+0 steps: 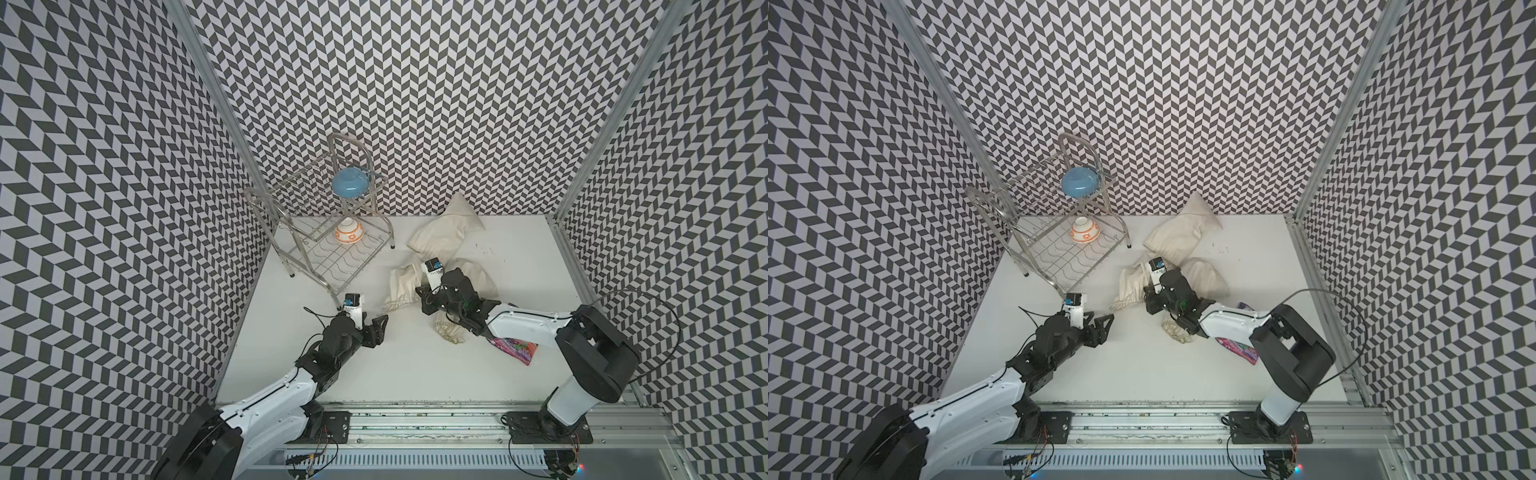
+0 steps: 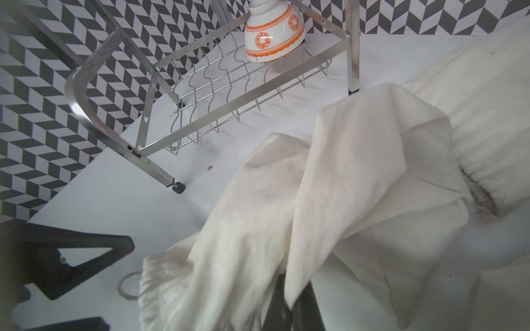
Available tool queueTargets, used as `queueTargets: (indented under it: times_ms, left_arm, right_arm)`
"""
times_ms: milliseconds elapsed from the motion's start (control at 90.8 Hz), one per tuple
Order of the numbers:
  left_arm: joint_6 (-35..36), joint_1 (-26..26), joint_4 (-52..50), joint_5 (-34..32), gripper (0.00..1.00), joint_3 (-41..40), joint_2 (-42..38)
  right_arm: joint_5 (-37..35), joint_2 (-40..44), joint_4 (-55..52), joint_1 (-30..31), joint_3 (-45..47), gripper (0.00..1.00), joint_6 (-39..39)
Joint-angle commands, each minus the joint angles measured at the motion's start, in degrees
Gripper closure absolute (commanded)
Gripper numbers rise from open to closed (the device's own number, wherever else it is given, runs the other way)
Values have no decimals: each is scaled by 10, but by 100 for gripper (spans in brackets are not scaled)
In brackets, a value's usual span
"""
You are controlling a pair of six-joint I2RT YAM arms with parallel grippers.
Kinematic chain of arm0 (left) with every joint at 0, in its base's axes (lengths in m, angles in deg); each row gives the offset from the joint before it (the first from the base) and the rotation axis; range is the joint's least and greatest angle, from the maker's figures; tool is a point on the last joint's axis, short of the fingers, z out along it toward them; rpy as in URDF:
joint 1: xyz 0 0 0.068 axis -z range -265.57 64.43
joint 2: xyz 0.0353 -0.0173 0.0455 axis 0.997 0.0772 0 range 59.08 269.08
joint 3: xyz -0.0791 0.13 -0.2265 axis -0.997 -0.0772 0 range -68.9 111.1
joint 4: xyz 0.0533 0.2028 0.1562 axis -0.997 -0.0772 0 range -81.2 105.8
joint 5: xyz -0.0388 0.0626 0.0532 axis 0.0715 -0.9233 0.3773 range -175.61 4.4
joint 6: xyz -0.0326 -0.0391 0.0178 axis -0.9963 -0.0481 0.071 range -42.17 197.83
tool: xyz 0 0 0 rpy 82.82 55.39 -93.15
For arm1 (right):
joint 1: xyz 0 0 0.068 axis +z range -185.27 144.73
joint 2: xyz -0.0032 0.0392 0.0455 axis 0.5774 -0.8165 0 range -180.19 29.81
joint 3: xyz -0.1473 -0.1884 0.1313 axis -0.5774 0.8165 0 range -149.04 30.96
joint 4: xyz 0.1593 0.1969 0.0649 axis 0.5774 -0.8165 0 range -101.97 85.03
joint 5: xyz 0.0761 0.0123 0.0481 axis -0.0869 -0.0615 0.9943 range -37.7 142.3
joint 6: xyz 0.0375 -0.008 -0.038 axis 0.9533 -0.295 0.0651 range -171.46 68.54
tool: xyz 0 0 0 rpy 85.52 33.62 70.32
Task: Close the soil bag
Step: Adjust the soil bag at the center of the board.
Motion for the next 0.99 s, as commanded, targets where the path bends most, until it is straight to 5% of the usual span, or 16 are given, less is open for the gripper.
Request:
queueTargets:
  times_ms: [0, 595, 980]
  left_arm:
    - [40, 1, 15, 2, 29, 37, 42]
    - [81, 1, 97, 77, 42, 32, 132]
    - [72, 1, 124, 82, 91, 15, 127]
  right_arm:
    - [13, 15, 28, 1, 9, 100, -2]
    - [19, 38, 39, -3, 15, 100, 4]
    - [12, 47, 49, -15, 25, 100, 15]
